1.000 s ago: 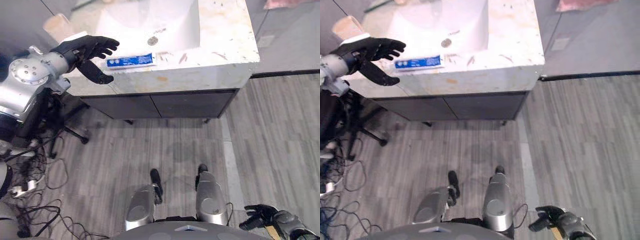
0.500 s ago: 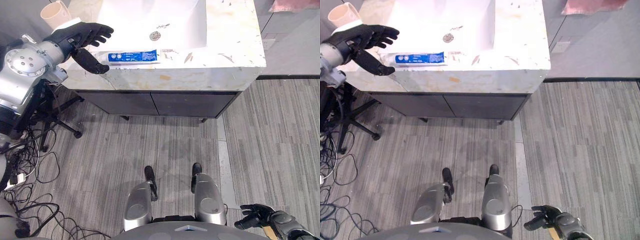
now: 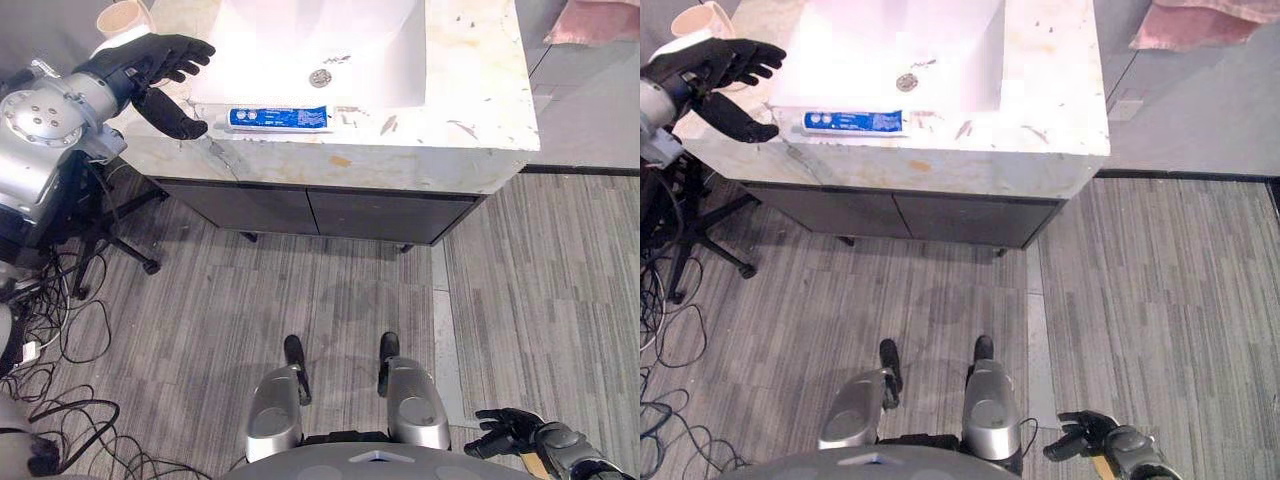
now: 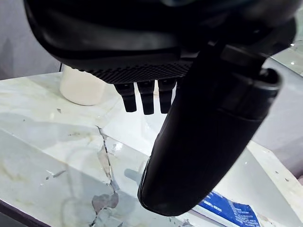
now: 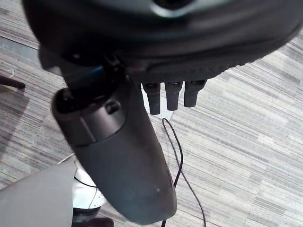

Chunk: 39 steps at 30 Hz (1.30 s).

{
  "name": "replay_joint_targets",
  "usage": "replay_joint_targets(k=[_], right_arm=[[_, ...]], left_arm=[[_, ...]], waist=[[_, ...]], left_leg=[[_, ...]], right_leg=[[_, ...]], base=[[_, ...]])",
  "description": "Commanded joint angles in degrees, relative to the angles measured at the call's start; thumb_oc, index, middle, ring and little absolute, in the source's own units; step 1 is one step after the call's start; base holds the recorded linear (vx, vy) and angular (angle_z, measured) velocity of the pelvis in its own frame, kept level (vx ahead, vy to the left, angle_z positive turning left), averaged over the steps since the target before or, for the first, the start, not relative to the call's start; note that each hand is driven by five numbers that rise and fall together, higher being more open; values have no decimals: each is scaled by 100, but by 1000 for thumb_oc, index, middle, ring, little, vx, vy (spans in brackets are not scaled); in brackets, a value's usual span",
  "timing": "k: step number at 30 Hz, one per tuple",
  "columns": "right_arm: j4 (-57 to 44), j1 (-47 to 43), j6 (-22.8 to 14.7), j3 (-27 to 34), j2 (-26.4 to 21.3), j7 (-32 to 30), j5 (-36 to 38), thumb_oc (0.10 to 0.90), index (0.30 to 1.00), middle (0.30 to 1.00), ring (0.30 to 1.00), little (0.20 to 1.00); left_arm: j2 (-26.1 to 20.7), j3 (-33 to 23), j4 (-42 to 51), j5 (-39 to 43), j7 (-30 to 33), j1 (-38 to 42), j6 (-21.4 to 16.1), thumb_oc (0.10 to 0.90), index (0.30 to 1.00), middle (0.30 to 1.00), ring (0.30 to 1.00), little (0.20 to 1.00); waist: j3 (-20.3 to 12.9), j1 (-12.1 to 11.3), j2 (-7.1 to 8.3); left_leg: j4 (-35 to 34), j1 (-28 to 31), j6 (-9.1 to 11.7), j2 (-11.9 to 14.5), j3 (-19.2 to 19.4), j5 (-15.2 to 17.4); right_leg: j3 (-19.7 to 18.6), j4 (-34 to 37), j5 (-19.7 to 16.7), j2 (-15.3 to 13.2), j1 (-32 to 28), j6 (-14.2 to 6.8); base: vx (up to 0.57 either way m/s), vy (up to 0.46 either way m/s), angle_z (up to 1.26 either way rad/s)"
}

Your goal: Organize the bathroom.

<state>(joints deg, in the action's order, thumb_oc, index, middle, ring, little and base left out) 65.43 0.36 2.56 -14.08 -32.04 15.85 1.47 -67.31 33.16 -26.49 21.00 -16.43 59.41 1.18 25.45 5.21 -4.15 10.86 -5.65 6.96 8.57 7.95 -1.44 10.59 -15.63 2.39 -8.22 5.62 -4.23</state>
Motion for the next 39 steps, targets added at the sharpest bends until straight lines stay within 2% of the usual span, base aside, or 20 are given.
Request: replay_joint_targets(k=[1,8,16,25,35,39], right_arm=[[61,500,103,-92,-199,66,243,800,900,900,900,900],[23,330,45,-278,-179,4,505,800,900,900,900,900],[32,229,-13,-372,-171,-32,612,800,900,900,900,900],[115,388,-36,-318,-109,-49,331,800,900,900,900,900],[175,599,22,-244,-60,-31,76,800,900,900,900,900],[205,671,25,-188,-53,-9,-17,800,900,900,900,900]], left_arm=[[-231,-223,-72,-126,437,1081,-499,800,900,900,900,900],[53,126,-46,-320,558,1515,-466,800,900,900,900,900],[251,344,42,-422,722,1760,-468,800,900,900,900,900],[273,130,-1,-568,755,1507,-548,800,900,900,900,900],[54,-183,-74,-656,1025,1176,-974,800,900,900,900,900],[1,-254,-25,-623,940,1097,-996,800,900,900,900,900]], waist=[[-401,137,15],[-181,173,77],[-130,207,114],[-439,193,109],[-771,117,68],[-842,99,57]], left_leg=[[338,-525,337,734,189,-684],[315,-707,353,799,233,-660],[204,-691,365,822,270,-647],[131,-480,392,820,238,-730],[67,-213,395,792,231,-743],[46,-151,389,786,255,-728]], right_leg=[[-237,485,-38,-287,-152,-480],[-263,438,-57,-278,65,-486],[-299,504,-83,-262,98,-491],[-289,674,-69,-198,-183,-475],[-214,724,6,-192,-473,-475],[-191,720,20,-196,-531,-483]], base=[[0,0,0],[-80,-28,-1],[-32,-14,-4],[44,6,0],[65,24,0],[49,13,1]])
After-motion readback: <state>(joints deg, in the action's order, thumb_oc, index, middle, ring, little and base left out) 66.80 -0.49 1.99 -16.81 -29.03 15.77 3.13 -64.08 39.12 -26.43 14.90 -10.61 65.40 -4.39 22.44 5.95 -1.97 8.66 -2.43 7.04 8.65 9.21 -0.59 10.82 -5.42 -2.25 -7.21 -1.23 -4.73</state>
